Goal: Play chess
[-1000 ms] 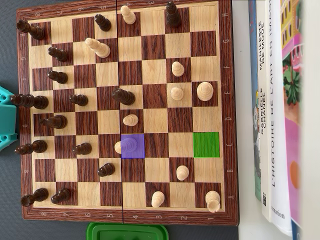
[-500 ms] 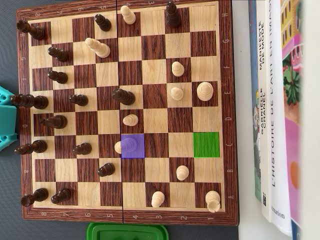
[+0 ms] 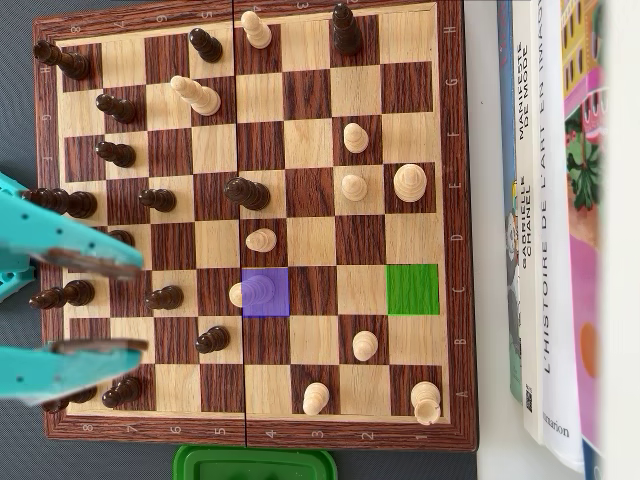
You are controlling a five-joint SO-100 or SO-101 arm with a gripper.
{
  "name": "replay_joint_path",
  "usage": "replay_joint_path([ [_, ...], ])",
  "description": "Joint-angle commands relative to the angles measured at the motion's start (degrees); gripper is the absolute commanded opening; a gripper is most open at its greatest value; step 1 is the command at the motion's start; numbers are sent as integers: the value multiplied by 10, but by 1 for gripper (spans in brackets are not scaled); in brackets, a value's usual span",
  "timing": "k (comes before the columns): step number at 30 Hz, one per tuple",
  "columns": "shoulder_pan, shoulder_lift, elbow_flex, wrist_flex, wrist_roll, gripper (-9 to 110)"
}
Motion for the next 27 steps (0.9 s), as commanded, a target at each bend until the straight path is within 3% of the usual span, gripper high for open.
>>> replay_joint_path([
  [1,14,-32,-59,67,4,15],
  [10,11,-149,-124,165,11,15],
  [27,-10,-294,-127,127,24,15],
])
